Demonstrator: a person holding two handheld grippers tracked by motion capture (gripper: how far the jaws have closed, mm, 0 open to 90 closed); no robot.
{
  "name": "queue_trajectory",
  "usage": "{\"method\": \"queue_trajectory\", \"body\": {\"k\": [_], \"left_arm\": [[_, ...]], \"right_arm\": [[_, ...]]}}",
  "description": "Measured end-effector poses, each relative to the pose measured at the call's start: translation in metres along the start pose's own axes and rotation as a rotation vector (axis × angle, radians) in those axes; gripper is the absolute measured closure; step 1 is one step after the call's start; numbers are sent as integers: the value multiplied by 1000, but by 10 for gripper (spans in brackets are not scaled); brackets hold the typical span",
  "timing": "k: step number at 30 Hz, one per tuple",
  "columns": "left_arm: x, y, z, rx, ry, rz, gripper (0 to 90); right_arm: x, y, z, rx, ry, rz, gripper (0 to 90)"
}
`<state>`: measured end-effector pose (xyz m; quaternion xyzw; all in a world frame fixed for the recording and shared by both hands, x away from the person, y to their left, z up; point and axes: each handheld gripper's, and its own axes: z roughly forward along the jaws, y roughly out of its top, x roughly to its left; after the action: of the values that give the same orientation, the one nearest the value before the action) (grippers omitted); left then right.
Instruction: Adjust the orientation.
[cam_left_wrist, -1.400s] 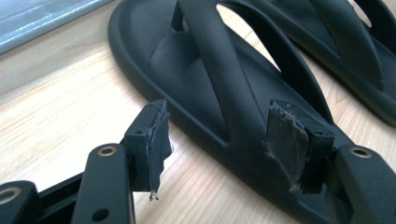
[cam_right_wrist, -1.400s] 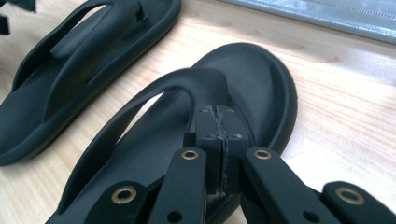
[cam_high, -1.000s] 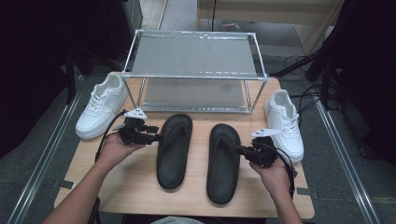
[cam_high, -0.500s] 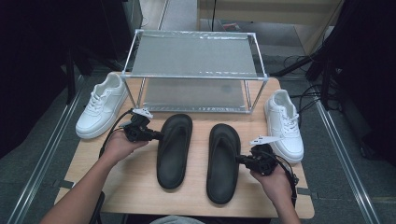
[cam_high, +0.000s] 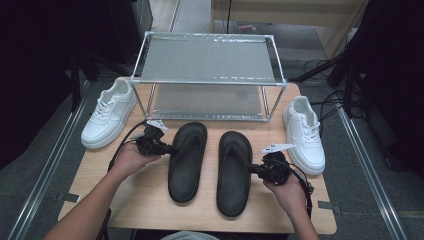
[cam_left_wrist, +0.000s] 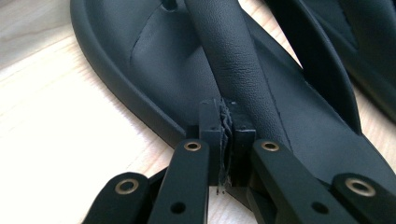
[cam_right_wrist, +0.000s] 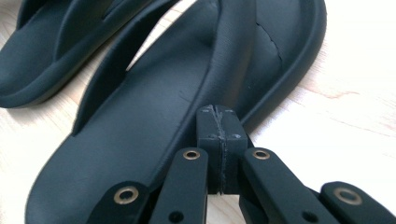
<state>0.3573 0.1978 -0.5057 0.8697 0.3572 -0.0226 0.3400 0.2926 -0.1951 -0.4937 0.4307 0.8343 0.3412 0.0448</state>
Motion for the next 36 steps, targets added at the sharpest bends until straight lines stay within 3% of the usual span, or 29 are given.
{"method": "queue_trajectory", "body": {"k": [23,27,31,36], "left_arm": [[-31,1,13,35,-52,57,879],[-36,2,17,44,-41,64,884],[-37,1,18,40,-47,38,887],[-52,1,23,38,-23,48,891]], "right_arm": [[5,10,10,-1,11,-32,900],[6,11,11,-7,-1,-30,900],[4,13,12,-14,-3,-24,900],[-2,15,13,-26,-23,-7,900]]}}
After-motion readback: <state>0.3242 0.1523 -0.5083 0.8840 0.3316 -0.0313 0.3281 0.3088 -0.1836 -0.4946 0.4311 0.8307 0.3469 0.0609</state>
